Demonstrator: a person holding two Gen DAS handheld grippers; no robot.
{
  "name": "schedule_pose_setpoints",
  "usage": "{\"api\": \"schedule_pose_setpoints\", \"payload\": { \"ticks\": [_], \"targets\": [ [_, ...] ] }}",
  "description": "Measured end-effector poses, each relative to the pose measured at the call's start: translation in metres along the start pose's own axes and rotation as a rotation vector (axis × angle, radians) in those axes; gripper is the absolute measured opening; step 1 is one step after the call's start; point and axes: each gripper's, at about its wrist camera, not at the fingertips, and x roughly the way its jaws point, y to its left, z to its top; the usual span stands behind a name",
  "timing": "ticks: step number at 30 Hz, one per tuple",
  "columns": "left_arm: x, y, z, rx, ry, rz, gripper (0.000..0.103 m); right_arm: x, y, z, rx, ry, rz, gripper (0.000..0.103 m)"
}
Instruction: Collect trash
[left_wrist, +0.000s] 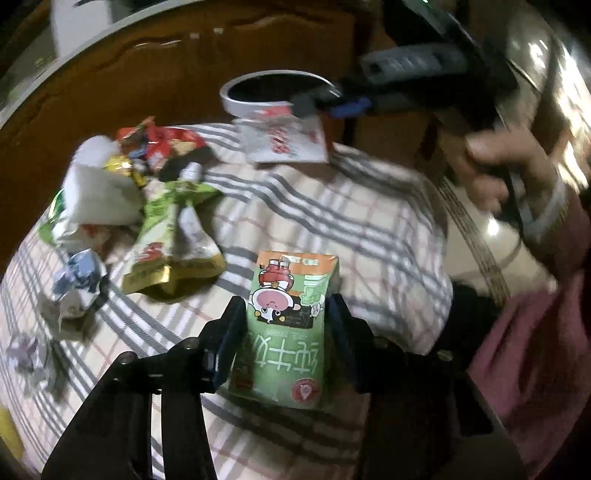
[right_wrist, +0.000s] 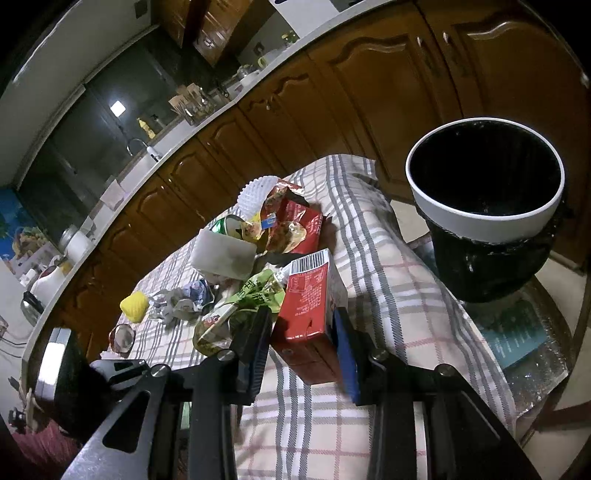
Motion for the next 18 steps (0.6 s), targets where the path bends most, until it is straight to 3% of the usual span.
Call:
{"api": "schedule_pose_setpoints", "payload": {
  "ticks": [10,18],
  "targets": [
    [-0.002,0.024,0.055,-0.366,-0.144,0.04,0.042,-0.022,-0.02,0.014,0.028,-0.066,-0.004,0.034],
    [0.032,0.02,0.115,-0.439,-0.15,0.021,0.041,-0.047,-0.056,0.039,0.056,-0.137,-0.056,0.034]
  ]
}}
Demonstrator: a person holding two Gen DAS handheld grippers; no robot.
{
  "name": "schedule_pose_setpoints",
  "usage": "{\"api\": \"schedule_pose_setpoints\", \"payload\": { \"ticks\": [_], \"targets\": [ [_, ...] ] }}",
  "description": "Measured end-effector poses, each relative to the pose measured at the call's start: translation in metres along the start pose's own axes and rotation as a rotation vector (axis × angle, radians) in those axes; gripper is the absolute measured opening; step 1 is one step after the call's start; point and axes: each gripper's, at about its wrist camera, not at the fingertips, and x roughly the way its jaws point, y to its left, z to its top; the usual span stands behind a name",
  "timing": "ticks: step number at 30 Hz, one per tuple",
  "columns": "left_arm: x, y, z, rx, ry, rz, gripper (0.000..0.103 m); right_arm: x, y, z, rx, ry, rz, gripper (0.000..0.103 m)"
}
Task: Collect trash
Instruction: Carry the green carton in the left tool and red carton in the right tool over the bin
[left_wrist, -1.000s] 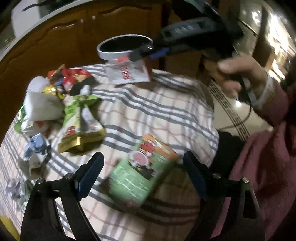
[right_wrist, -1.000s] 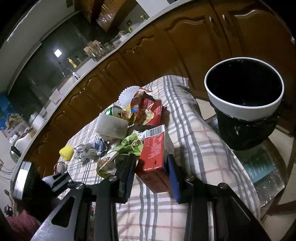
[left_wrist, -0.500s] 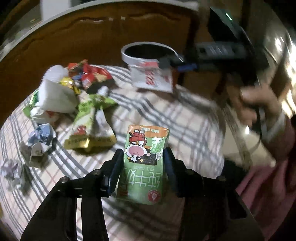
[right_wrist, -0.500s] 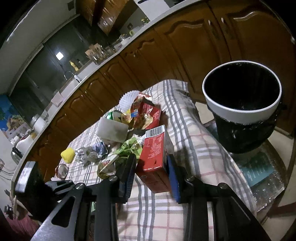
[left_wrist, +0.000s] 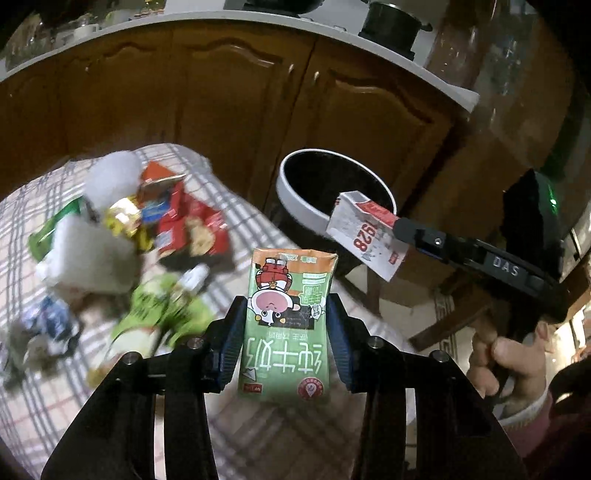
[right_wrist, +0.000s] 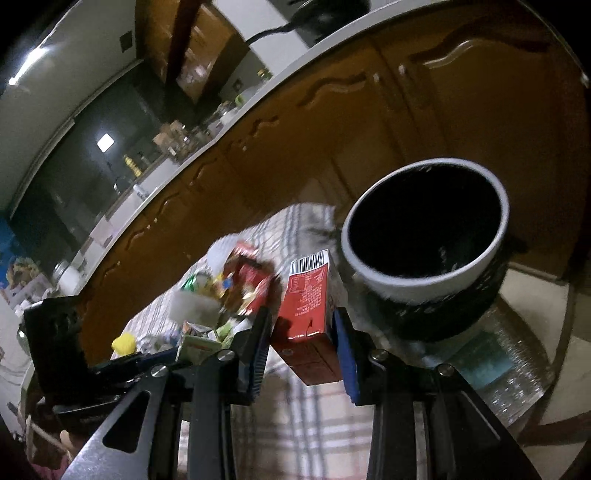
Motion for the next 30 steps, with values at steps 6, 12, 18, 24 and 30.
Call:
{"api": "schedule_pose_setpoints", "payload": {
  "ticks": [6,12,18,24,30],
  "targets": [
    [0.027,-0.023,0.034,0.015,0.011,-0.006,0.041,-0.009,-0.025,0.024,0.014,-0.048,-0.055,0.034],
    [0.058,-0.038,0.071,0.03,0.026,0.008,0.041,-0.007,-0.048,0.045,0.03,-0.083,-0.109,0.034],
    [0.088,-0.044,0.095,0.012,0.052,0.006,0.041,0.006,-0.061,0.061,0.025,-0.087,-0.141,0.034],
    [0.119,-0.056,0.117,0.021,0.072,0.014,0.041,0.018,-0.078,0.067,0.035,-0.071,-0.166,0.034],
    [0.142,-0.062,0.128,0.03,0.094,0.029,0.041,0.023,-0.09,0.073,0.045,-0.059,-0.178,0.034]
  ]
}}
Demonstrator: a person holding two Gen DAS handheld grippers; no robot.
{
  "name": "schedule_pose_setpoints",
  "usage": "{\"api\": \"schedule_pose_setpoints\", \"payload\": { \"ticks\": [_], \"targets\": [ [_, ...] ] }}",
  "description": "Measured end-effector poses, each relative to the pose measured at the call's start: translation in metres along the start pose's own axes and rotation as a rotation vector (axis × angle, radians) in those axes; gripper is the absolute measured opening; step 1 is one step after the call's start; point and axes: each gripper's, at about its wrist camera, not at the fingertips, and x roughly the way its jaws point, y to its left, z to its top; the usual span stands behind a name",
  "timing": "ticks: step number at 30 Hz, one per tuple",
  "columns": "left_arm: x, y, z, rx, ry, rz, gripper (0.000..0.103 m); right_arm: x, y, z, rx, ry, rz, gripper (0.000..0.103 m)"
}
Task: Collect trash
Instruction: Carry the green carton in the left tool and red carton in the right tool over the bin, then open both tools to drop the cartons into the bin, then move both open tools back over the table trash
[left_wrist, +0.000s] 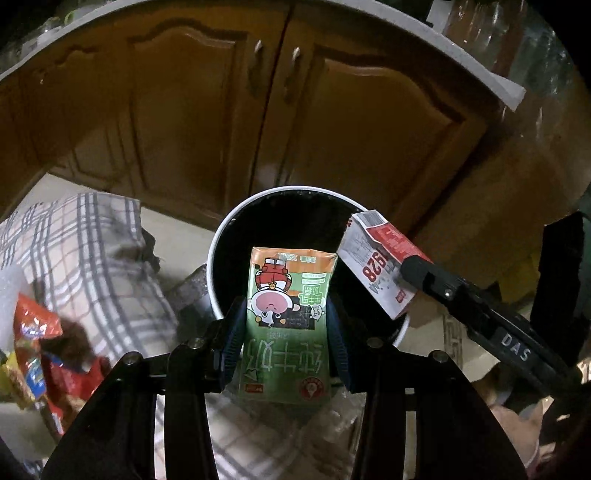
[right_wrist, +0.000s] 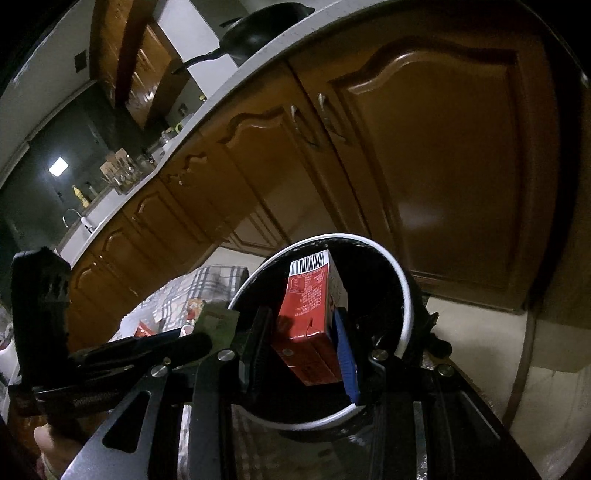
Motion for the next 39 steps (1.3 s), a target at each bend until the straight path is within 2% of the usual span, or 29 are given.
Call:
{"api": "schedule_pose_setpoints", "payload": {
  "ticks": [8,9,11,13,15,17,19,21,24,34,39],
  "targets": [
    [0.02,-0.003,0.013,-0.01,0.025,0.005,0.042,0.015,-0.01,0.011,0.009,0.022,-0.013,0.034],
    [0.023,-0.002,0.014,-0.015,0.033,0.006,0.044,0.017,-0.011,0.012,0.009,0.029,-0.01,0.035],
    [0.027,-0.001,0.015,-0.028,0.051,0.008,0.057,0.02,-0.013,0.013,0.008,0.041,-0.01,0.037],
    [0.023,0.0,0.012,-0.031,0.036,0.01,0.071,0.02,-0.015,0.013,0.017,0.042,-0.014,0.039],
    [0.018,0.002,0.009,-0.033,0.022,0.021,0.071,0.019,-0.017,0.012,0.029,0.043,-0.009,0.052],
    [0.009,0.006,0.004,-0.051,0.006,0.006,0.072,0.015,-0.017,0.009,0.04,0.036,-0.006,0.053],
    [-0.002,0.012,-0.005,-0.069,-0.017,-0.004,0.072,0.01,-0.016,0.005,0.05,0.028,0.008,0.058],
    [-0.016,0.018,-0.016,-0.089,-0.042,-0.011,0.072,0.005,-0.011,0.0,0.046,0.014,0.021,0.076],
    [-0.035,0.026,-0.034,-0.122,-0.079,-0.02,0.074,-0.003,0.0,-0.011,0.039,-0.008,0.049,0.086],
    [-0.103,0.064,-0.104,-0.187,-0.177,0.026,0.075,-0.022,0.055,-0.059,0.001,-0.007,0.106,0.093],
    [-0.13,0.085,-0.134,-0.213,-0.199,0.066,0.075,-0.021,0.08,-0.081,-0.012,0.036,0.144,0.094]
  ]
}}
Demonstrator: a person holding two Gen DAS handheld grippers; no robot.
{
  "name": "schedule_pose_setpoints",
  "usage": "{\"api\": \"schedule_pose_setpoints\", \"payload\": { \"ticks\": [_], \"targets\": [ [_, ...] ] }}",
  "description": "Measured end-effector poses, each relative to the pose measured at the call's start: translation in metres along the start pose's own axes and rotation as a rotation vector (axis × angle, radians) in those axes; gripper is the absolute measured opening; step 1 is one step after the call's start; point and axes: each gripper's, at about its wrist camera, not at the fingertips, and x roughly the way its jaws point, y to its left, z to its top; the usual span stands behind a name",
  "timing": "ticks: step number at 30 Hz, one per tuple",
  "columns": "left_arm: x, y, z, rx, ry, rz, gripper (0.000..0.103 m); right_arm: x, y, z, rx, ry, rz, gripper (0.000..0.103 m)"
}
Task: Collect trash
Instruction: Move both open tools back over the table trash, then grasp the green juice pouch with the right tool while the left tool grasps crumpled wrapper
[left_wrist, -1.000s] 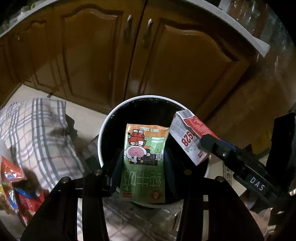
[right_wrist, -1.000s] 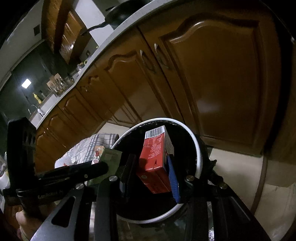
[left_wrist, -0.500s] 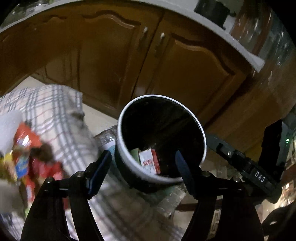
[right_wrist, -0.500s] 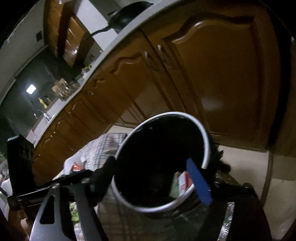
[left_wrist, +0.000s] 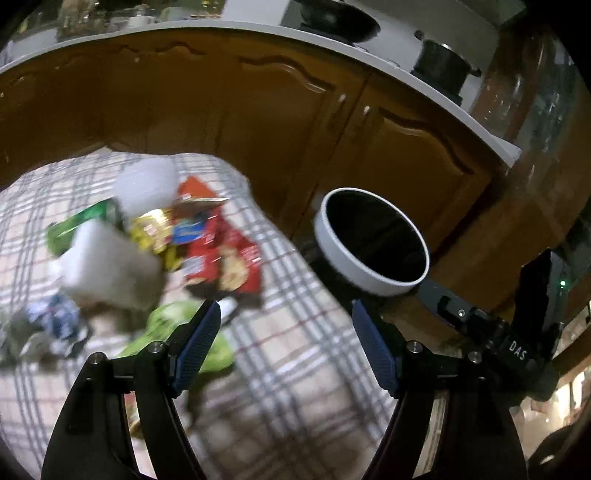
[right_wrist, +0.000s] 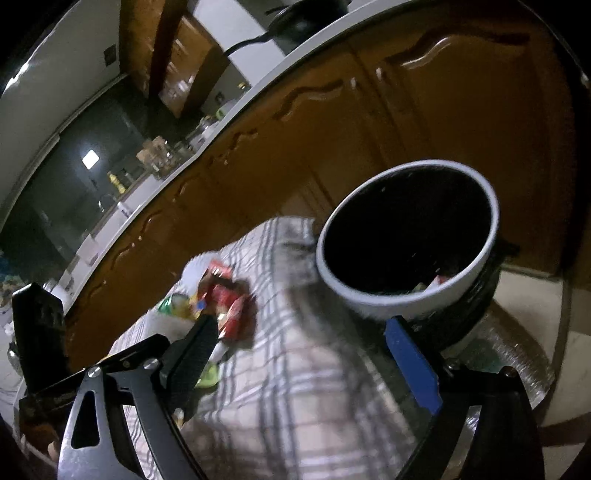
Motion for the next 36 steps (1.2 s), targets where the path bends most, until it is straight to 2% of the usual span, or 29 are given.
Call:
{"api": "schedule_pose_setpoints", "payload": {
  "ticks": [12,21,32,36],
  "targets": [
    [-0.06,0.07,-0.039,-0.113,-0.059,0.092,0.075,0.01,0.056,-0.037,-0.062,0.067,0.073,0.094],
    [-0.087,0.102,-0.056,-0.165,-0.091,0.146,0.075,0.022,0.089,-0.063,-0.091,0.13,0.114,0.094],
    [-0.108,0.15,-0.063,-0.239,-0.11,0.219,0.075,0.046,0.12,-0.084,-0.096,0.23,0.189,0.093],
    [-0.113,0.165,-0.06,-0.252,-0.117,0.252,0.075,0.059,0.123,-0.086,-0.072,0.265,0.204,0.086]
  ]
}}
